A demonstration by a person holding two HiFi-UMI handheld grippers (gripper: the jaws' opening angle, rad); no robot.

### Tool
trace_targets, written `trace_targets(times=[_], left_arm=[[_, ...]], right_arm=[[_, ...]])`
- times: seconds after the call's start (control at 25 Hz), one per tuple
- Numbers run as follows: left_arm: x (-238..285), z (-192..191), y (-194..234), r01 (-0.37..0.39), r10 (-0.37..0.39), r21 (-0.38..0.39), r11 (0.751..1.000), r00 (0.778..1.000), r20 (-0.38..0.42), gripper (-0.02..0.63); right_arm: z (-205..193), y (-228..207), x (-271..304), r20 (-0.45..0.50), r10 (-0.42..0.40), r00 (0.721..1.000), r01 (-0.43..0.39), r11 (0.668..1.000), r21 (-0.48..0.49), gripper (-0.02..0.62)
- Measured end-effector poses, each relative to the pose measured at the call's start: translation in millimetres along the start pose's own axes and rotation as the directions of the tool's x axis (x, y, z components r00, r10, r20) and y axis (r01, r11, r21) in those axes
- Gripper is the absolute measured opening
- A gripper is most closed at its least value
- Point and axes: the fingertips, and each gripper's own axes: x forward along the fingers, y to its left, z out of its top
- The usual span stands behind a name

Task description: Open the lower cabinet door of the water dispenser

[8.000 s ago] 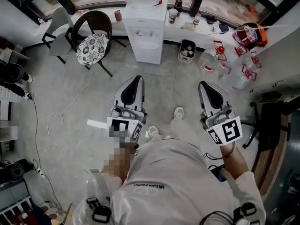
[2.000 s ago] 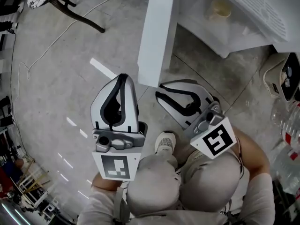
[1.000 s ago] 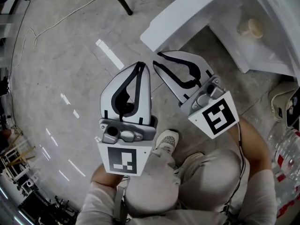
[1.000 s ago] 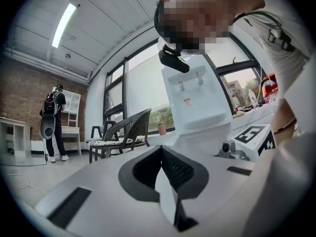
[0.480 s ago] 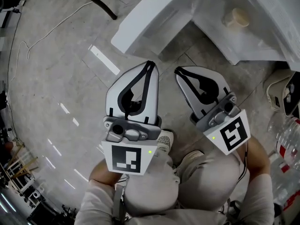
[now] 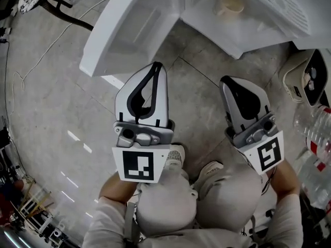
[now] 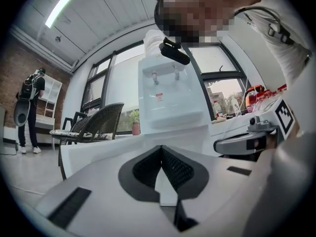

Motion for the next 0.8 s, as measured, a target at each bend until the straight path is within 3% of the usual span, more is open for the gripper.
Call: trace_targets(times=[0.32, 0.8], left_arm=[[15, 4, -15, 0.031, -0.031, 0.002, 1.0, 1.0, 0.007, 0.005], [24, 1, -38, 0.074, -0.074, 0.005, 0.997, 0.997, -0.001, 0.005]], right_arm=[[9, -40, -47, 0.01, -0.199, 0.98, 0.199, 0.979, -0.034, 0.017], [16, -60, -82, 0.024, -0.296, 0.955, 0.297, 0.953, -0.051, 0.018]])
